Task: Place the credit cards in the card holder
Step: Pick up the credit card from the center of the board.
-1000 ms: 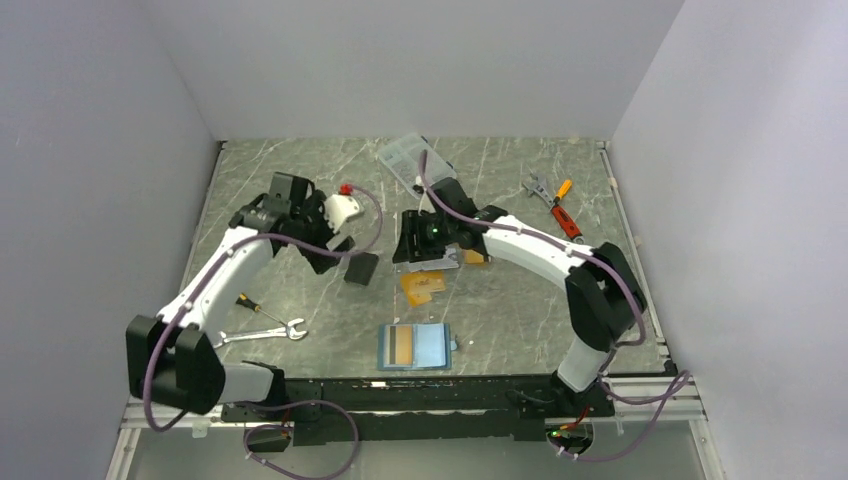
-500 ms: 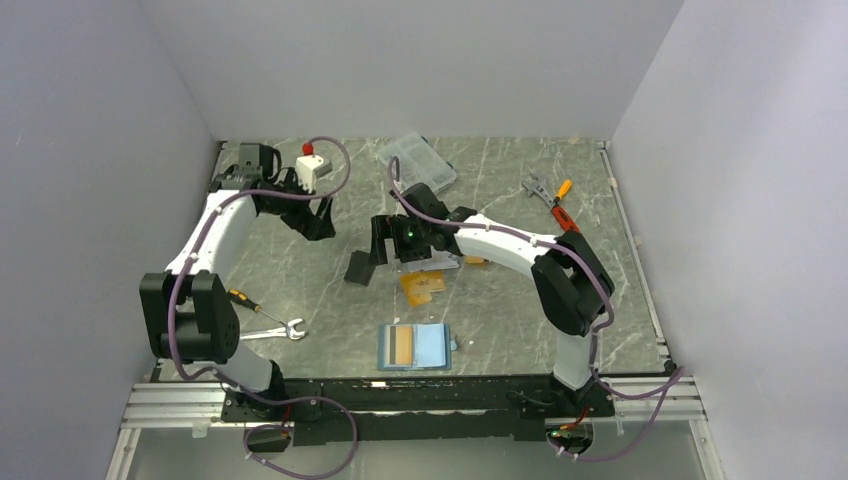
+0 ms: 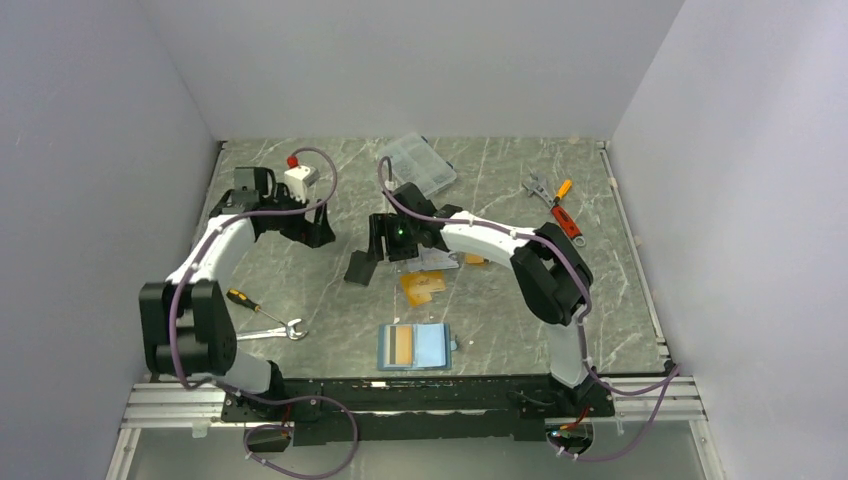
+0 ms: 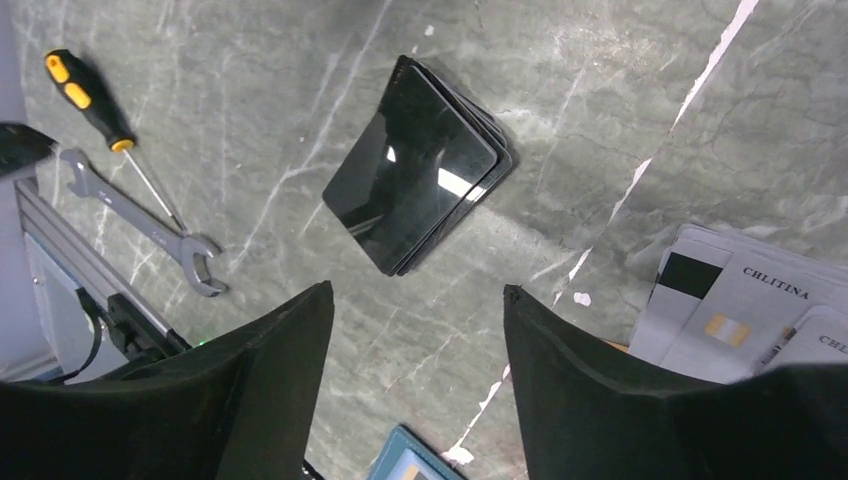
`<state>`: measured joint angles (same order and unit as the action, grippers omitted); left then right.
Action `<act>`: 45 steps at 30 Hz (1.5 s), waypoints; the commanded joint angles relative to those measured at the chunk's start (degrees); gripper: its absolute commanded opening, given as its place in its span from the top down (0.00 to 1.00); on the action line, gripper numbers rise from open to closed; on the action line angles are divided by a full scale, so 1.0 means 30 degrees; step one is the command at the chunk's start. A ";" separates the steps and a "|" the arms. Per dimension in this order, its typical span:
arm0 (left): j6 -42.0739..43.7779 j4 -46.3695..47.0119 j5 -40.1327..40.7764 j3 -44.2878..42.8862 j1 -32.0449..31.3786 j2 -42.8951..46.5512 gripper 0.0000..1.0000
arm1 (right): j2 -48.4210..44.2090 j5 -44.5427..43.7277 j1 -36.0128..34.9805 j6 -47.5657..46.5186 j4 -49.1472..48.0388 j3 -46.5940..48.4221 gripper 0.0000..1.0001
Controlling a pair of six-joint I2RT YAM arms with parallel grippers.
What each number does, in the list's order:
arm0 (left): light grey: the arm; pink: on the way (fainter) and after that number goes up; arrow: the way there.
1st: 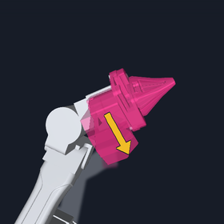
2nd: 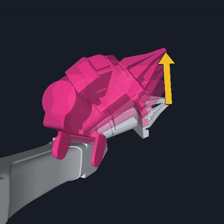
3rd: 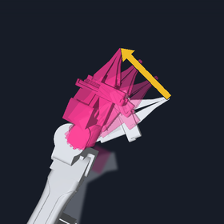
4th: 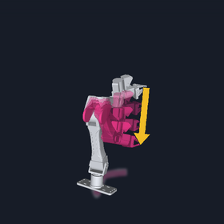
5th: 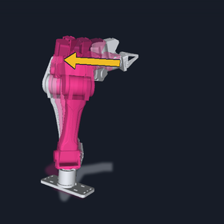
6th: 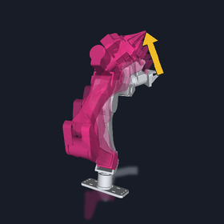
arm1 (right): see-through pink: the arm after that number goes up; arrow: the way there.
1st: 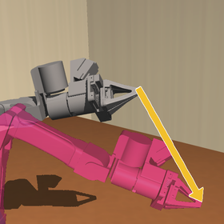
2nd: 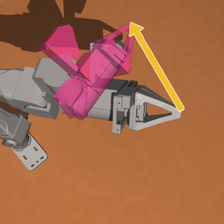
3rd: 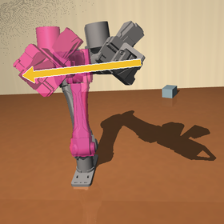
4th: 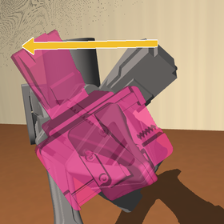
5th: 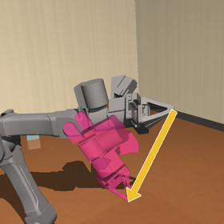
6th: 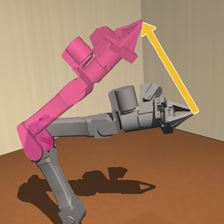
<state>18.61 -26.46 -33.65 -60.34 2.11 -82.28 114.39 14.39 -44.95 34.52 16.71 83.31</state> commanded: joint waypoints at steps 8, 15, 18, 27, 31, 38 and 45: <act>-0.5364 0.3975 -0.3425 0.2453 -0.1665 -0.2987 0.01 | 0.1601 -0.0181 -0.0370 0.1650 -0.1464 0.0678 0.42; -0.4754 0.3461 0.1009 0.2455 -0.4234 -0.3700 0.03 | 0.1373 -0.0046 -0.0314 0.2636 -0.2665 -0.0191 0.50; -0.4945 0.2901 0.2133 0.1906 -0.4508 -0.4383 0.10 | 0.1255 0.0074 -0.0235 0.3032 -0.3128 -0.0681 0.57; -0.4993 0.2182 0.2637 0.1271 -0.4484 -0.4937 0.25 | 0.0872 0.0722 0.0706 0.3948 -0.4521 -0.2366 0.63; -0.4863 0.1689 0.2464 0.0726 -0.4482 -0.5643 0.34 | 0.0577 0.1376 0.1113 0.4386 -0.5464 -0.3110 0.60; -0.4685 0.1102 0.2822 0.0283 -0.4482 -0.6184 0.37 | 0.1001 0.2367 0.1141 0.4956 -0.6976 -0.3249 0.52; -0.4012 0.0108 0.2271 -0.0484 -0.4482 -0.7469 0.66 | 0.1411 0.2907 0.1150 0.5173 -0.7640 -0.3480 0.50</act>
<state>5.04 -22.81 -26.26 -60.25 -11.33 -101.91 118.48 21.34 -41.41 49.08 -2.31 73.38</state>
